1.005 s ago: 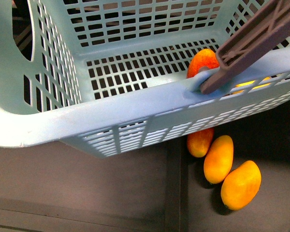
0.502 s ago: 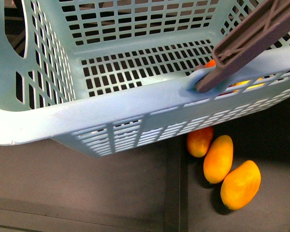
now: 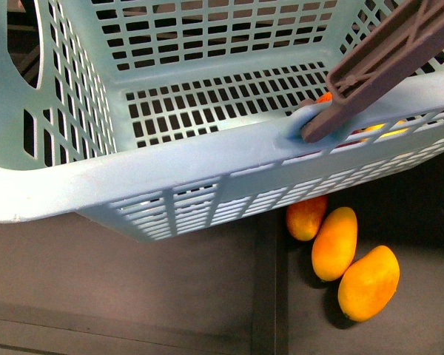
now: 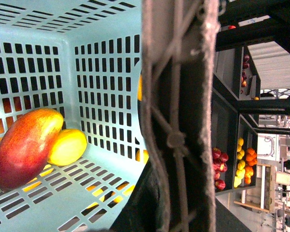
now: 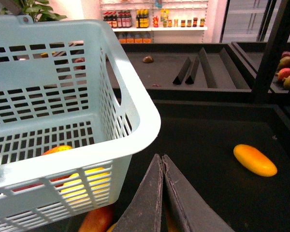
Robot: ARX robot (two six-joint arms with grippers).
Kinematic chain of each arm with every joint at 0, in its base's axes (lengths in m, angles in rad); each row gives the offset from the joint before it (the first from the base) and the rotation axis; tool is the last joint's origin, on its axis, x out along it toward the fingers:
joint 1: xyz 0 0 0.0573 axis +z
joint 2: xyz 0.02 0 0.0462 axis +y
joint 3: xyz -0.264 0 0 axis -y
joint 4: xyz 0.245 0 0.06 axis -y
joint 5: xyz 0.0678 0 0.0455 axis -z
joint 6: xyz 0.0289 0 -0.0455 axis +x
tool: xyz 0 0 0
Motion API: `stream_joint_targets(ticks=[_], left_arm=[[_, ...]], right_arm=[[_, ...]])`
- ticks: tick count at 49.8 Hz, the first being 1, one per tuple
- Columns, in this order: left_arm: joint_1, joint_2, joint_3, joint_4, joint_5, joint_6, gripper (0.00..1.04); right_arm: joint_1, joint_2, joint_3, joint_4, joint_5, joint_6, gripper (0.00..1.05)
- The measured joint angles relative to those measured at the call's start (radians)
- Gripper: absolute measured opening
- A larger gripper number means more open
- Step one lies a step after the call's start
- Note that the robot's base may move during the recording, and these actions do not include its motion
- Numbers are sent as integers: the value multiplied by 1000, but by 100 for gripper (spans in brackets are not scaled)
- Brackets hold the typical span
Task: Pick lemon and mango into basket
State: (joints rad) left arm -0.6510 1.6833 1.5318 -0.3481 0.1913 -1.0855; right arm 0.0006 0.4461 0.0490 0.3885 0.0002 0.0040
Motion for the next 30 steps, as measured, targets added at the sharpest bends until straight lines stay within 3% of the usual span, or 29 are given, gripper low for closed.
stream_joint_targets(ticks=[30], left_arm=[[0,0,0,0,0,0,5]], right_arm=[[0,-237,-32,-178,0,-1,2]])
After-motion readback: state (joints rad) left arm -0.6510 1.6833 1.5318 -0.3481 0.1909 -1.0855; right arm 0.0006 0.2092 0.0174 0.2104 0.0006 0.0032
